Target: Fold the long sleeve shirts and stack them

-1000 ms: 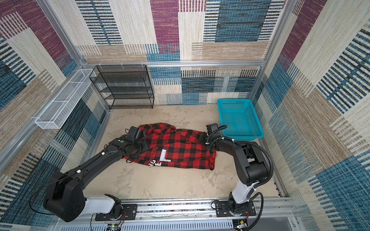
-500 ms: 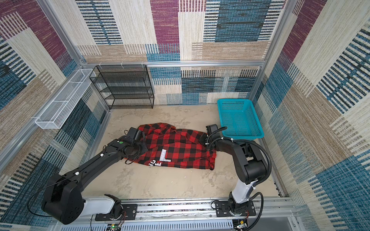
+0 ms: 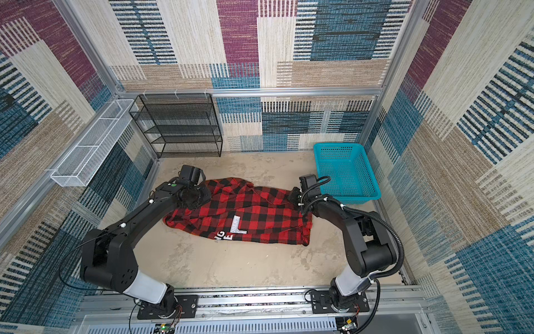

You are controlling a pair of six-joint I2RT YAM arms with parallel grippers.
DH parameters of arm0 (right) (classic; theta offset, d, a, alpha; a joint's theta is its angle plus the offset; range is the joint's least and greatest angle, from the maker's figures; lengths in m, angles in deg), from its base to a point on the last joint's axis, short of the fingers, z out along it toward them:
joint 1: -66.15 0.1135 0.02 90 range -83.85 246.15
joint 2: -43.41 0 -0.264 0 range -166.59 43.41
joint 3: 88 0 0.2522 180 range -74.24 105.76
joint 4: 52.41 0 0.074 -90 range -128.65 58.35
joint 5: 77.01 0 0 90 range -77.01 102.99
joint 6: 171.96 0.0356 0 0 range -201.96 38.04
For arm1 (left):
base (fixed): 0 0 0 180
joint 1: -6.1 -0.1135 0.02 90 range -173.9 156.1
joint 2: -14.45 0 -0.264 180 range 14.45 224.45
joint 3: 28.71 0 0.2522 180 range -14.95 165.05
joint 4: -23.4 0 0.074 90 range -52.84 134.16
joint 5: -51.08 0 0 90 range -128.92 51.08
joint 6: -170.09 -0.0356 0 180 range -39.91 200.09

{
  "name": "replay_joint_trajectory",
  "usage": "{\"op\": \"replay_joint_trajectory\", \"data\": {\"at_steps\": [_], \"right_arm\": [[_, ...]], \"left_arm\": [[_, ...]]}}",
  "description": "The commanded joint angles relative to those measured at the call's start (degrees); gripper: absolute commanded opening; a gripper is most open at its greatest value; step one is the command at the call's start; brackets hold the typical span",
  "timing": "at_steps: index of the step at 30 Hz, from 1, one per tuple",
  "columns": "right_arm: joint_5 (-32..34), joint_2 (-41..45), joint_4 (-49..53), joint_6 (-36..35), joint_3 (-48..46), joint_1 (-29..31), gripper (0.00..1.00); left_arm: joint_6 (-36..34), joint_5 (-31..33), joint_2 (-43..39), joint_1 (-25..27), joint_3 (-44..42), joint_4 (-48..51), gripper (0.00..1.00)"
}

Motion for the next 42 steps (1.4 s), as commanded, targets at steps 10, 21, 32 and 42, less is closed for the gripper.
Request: {"op": "replay_joint_trajectory", "data": {"at_steps": [10, 21, 32, 42], "right_arm": [[1.12, 9.77, 11.86, -8.02, 2.92, -0.03, 0.00], [7.57, 12.76, 18.26, -9.47, 1.27, -1.93, 0.00], [13.07, 4.62, 16.72, -9.80, -1.67, -2.54, 0.00], [12.11, -0.77, 14.26, -10.95, -1.33, -2.55, 0.00]], "left_arm": [[-8.26, -3.73, 20.12, -0.39, 19.47, 6.60, 0.31], [-5.85, 1.15, 19.16, -1.29, 14.78, 3.99, 0.30], [-5.45, 0.62, 16.39, -2.03, 13.49, 3.35, 0.28], [-9.89, -7.47, 21.09, -2.13, 19.64, 6.05, 0.33]]}}
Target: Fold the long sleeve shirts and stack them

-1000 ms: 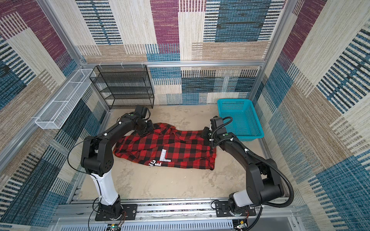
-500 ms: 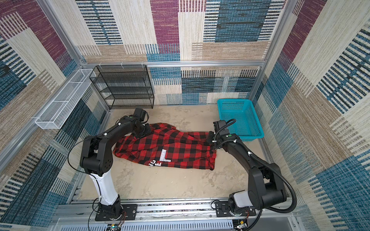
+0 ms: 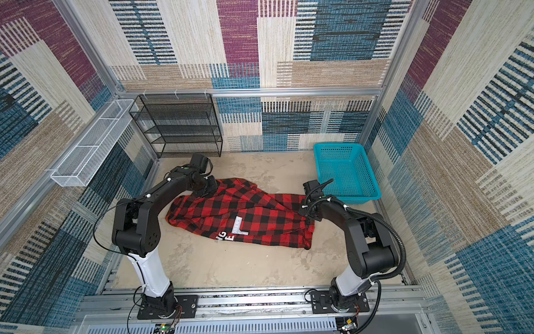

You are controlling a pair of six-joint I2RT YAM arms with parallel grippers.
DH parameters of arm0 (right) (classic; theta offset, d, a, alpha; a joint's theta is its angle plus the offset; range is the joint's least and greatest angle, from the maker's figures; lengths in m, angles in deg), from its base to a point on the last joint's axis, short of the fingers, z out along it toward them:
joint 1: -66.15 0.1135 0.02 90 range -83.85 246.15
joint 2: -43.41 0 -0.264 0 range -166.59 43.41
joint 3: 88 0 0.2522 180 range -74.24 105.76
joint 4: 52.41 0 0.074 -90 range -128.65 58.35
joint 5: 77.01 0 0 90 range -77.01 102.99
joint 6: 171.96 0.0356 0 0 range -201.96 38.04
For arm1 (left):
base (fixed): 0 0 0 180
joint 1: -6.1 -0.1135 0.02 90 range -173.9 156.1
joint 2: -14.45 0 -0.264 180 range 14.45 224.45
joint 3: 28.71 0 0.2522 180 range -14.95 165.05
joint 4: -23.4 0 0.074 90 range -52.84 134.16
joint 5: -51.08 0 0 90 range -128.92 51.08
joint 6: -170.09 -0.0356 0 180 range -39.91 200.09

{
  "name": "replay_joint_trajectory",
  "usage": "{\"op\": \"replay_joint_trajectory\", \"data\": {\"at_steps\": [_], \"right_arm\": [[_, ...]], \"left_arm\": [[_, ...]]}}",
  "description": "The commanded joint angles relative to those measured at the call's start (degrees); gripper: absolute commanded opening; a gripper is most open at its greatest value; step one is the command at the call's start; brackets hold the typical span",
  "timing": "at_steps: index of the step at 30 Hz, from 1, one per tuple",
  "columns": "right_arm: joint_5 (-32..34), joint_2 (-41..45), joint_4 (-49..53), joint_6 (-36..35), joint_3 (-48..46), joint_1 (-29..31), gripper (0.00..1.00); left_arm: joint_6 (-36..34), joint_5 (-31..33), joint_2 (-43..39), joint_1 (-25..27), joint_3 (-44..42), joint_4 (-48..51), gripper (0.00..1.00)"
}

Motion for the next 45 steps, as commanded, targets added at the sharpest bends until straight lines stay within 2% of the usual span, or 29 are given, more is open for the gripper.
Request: {"op": "replay_joint_trajectory", "data": {"at_steps": [1, 4, 11, 15, 21, 25, 31, 40, 42, 45], "right_arm": [[0.41, -0.42, -2.37, -0.66, 0.30, 0.01, 0.00], [0.18, -0.47, -2.49, -1.07, 0.30, 0.03, 0.00], [-0.21, 0.05, -2.57, -2.00, 0.31, -0.02, 0.00], [-1.16, 0.19, -3.10, -2.61, 0.22, 0.03, 0.00], [-2.74, -0.25, -3.88, -3.38, 0.04, 0.03, 0.00], [-3.28, -0.16, -4.22, -3.76, -0.30, 0.03, 0.00], [-4.43, 0.23, -5.18, -4.02, -1.40, 0.03, 0.00], [-5.24, 0.34, -6.51, -4.10, -2.67, 0.01, 0.00], [-5.28, 0.34, -6.71, -4.02, -2.79, -0.03, 0.00], [-5.15, 0.62, -6.91, -4.02, -3.17, 0.03, 0.00]], "left_arm": [[-5.04, -5.84, 4.09, 0.09, 5.31, 2.71, 0.37], [-8.95, -7.81, 7.90, 0.65, 11.19, 3.77, 0.40], [-18.15, -2.95, 15.70, 5.12, 24.21, 7.94, 0.44], [-21.89, -3.51, 19.92, 7.38, 29.18, 7.91, 0.52], [-21.63, -2.95, 26.12, 10.79, 37.06, 7.98, 0.59], [-21.10, 0.77, 29.60, 13.08, 42.22, 9.30, 0.63], [-22.57, 7.47, 36.23, 15.80, 52.49, 17.24, 0.63], [-24.10, 14.16, 38.77, 17.51, 53.55, 20.65, 0.61], [-24.29, 14.96, 39.22, 17.56, 53.58, 20.75, 0.58], [-24.07, 16.00, 39.63, 17.63, 53.93, 20.72, 0.47]]}}
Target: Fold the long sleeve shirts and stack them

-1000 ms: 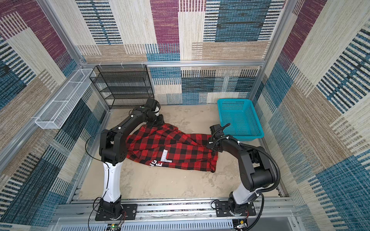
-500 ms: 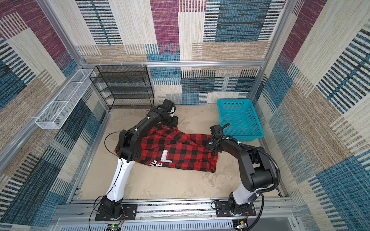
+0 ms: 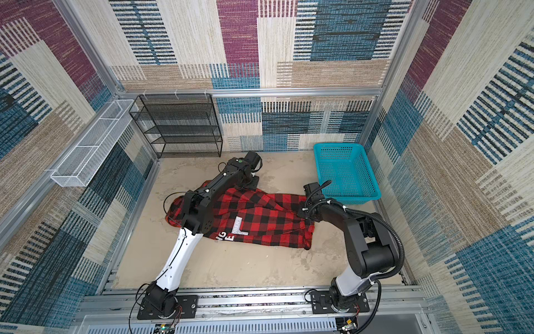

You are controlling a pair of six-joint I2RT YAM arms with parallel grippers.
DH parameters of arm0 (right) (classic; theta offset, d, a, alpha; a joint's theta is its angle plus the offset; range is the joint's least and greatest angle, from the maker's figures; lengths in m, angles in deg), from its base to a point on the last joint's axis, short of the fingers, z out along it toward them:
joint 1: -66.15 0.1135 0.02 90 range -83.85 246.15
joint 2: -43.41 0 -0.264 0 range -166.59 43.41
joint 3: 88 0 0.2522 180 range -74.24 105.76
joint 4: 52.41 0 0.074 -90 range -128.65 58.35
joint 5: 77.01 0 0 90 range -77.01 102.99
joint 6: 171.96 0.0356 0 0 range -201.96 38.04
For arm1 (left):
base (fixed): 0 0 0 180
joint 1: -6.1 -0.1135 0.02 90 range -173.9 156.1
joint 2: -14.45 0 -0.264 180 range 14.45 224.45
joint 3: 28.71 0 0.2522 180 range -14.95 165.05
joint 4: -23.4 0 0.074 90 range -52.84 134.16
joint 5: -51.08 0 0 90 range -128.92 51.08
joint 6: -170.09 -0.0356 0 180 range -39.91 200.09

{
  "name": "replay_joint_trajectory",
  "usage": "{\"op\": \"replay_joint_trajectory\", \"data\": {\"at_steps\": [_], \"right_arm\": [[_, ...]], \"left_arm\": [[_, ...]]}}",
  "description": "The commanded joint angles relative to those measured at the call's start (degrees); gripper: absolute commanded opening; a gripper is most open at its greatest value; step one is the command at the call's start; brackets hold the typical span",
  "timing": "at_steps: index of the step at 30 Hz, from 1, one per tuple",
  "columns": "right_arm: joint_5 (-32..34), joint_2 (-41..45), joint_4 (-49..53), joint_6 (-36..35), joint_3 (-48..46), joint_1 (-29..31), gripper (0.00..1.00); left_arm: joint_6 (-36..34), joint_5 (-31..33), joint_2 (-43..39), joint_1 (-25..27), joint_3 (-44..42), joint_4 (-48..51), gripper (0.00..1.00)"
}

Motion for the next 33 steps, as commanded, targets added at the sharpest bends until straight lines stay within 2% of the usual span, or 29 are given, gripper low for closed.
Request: {"op": "replay_joint_trajectory", "data": {"at_steps": [1, 5, 6, 9, 13, 18, 25, 28, 33], "right_arm": [[-0.53, 0.47, -1.55, -0.20, -0.33, 0.04, 0.00], [-0.34, 0.46, -1.99, 0.06, -0.69, 0.02, 0.00], [-0.35, 0.45, -2.17, 0.19, -0.81, -0.01, 0.00], [-0.28, 0.43, -2.72, 0.68, -0.93, 0.01, 0.00], [-0.11, 0.31, -2.66, 0.86, 0.16, 0.03, 0.00], [-0.09, 0.64, -2.72, 0.57, 1.92, 0.08, 0.00], [-0.04, 0.72, -2.13, -1.06, 3.89, 0.12, 0.00], [0.16, 1.05, -2.34, -1.51, 3.43, 0.10, 0.00], [0.41, 1.94, -2.42, -1.69, 2.03, 0.11, 0.00]], "left_arm": [[-1.02, 3.29, 0.54, 0.02, 0.87, 1.27, 0.42], [0.70, 5.86, 0.51, -0.10, 3.03, 1.19, 0.02], [1.40, 6.65, -0.17, -0.09, 3.12, 0.94, 0.00], [3.34, 9.17, -4.28, -0.11, 1.62, -0.66, 0.00], [5.05, 12.59, -14.96, -0.55, -7.34, -5.29, 0.00], [7.06, 17.51, -29.64, -1.94, -26.79, -13.87, 0.00], [12.24, 17.14, -48.74, -4.09, -54.87, -26.78, 0.00], [13.66, 16.95, -52.83, -4.10, -60.65, -27.14, 0.00], [15.24, 17.38, -55.14, -4.19, -65.20, -26.22, 0.00]]}}
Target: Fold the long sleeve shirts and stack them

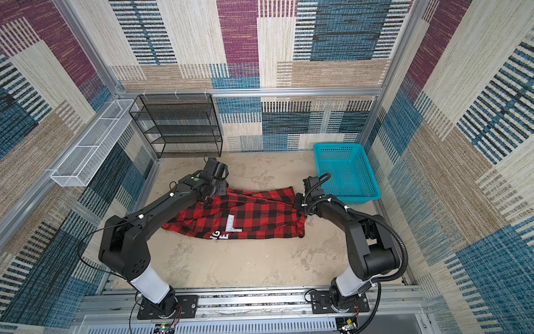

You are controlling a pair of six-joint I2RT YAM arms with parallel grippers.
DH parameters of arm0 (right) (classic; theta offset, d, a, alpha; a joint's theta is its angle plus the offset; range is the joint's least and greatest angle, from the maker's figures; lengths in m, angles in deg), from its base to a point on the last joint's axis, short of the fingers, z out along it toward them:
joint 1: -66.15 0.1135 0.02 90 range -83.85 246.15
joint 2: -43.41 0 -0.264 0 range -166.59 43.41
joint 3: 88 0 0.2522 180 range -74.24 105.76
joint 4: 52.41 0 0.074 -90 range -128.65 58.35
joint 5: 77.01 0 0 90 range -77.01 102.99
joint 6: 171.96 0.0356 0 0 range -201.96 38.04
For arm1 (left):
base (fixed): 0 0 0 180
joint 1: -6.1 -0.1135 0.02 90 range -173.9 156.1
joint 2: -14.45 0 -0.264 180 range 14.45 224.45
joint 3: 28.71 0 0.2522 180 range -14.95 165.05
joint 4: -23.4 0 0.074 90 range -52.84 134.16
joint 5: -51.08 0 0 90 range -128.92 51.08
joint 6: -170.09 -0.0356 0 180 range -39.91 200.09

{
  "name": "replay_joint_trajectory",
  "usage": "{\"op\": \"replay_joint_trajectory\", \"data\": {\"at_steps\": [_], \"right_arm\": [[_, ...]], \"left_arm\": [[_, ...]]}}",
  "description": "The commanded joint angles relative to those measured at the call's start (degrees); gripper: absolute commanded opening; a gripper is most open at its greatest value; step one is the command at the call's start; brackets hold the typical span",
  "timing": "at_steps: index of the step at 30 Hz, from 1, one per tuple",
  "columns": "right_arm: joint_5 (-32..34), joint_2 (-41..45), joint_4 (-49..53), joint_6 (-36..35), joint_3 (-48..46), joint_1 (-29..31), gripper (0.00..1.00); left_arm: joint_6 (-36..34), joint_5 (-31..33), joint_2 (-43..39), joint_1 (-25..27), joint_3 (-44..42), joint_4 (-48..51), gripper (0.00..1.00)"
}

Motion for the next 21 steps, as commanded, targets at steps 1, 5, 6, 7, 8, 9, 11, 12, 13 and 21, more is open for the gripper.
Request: {"op": "replay_joint_trajectory", "data": {"at_steps": [1, 5, 6, 7, 8, 9, 11, 12, 13, 21], "right_arm": [[3.77, 0.70, 1.65, -0.62, -1.03, -0.12, 0.00], [3.72, 2.41, 2.10, -0.15, -2.79, -0.16, 0.00], [3.45, 3.00, 2.35, -0.04, -3.18, -0.10, 0.00], [3.26, 3.62, 2.80, 0.02, -3.50, -0.05, 0.00], [3.31, 4.26, 3.51, 0.10, -3.78, 0.00, 0.00], [3.58, 4.81, 4.44, 0.23, -3.87, 0.06, 0.00], [4.38, 5.69, 5.97, 0.32, -4.18, 0.26, 0.00], [4.57, 6.21, 6.58, 0.47, -4.41, 0.26, 0.00], [4.80, 6.57, 7.12, 0.81, -4.71, 0.36, 0.00], [7.03, 6.93, 9.96, 2.39, -5.21, 0.41, 0.00]], "left_arm": [[2.32, 3.71, -1.52, -0.43, -1.91, -0.89, 0.00], [4.96, 0.69, -2.40, -0.42, -3.68, 0.05, 0.00], [5.92, -0.46, -2.47, -0.49, -4.12, 0.51, 0.00], [7.19, -1.65, -2.46, -0.34, -4.55, 1.06, 0.00], [8.15, -2.96, -2.34, -0.38, -5.05, 1.22, 0.00], [9.17, -4.23, -2.23, -0.21, -5.97, 1.30, 0.00], [11.54, -6.09, -2.07, 0.10, -7.50, 1.64, 0.01], [12.66, -6.99, -1.82, 0.26, -8.41, 1.67, 0.04], [13.65, -7.64, -1.47, 0.41, -9.24, 1.61, 0.08], [15.59, -9.10, -1.82, 0.46, -9.18, 2.64, 0.47]]}}
